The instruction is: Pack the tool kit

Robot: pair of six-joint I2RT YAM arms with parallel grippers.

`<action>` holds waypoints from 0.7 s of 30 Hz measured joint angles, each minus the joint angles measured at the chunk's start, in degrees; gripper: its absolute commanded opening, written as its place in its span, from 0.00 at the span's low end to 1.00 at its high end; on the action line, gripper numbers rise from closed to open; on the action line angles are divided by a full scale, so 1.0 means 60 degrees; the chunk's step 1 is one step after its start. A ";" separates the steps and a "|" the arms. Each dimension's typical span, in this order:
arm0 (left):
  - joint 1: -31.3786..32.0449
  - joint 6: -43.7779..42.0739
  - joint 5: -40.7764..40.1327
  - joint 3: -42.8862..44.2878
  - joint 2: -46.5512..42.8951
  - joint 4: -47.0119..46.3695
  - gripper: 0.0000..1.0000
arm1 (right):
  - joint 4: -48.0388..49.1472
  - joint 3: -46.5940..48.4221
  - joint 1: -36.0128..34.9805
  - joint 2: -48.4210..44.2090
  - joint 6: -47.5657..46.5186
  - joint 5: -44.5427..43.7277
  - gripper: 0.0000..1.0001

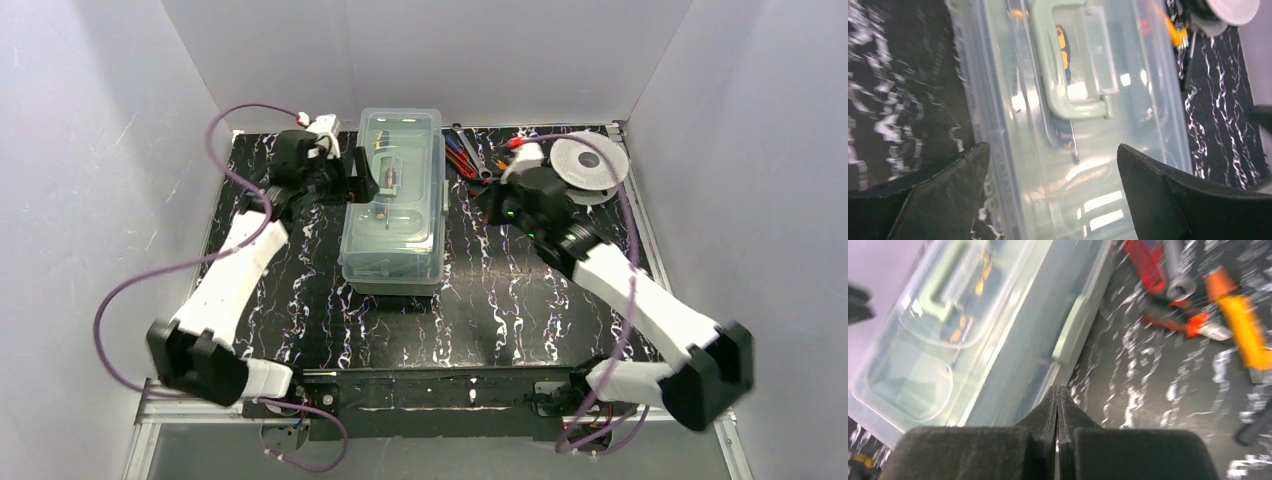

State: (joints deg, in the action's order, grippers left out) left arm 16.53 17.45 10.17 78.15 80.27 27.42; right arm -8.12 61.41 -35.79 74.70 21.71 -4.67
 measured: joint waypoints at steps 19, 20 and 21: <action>0.0015 -0.1337 -0.4601 -0.2728 -0.3508 -0.2244 0.98 | 0.6612 -0.8196 0.2106 -0.5147 -0.3690 -0.4954 0.81; 0.0015 -0.1348 -0.4739 -0.2856 -0.3468 -0.2342 0.98 | 0.7049 -0.8287 0.2488 -0.4907 -0.3719 -0.4816 0.82; 0.0015 -0.1370 -0.4911 -0.3002 -0.3442 -0.2506 0.98 | 0.7577 -0.8393 0.2823 -0.4590 -0.3734 -0.4717 0.82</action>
State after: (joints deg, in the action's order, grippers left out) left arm 16.62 9.23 -19.29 60.14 59.61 12.38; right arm 37.34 11.05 -18.85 47.16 -0.69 -32.97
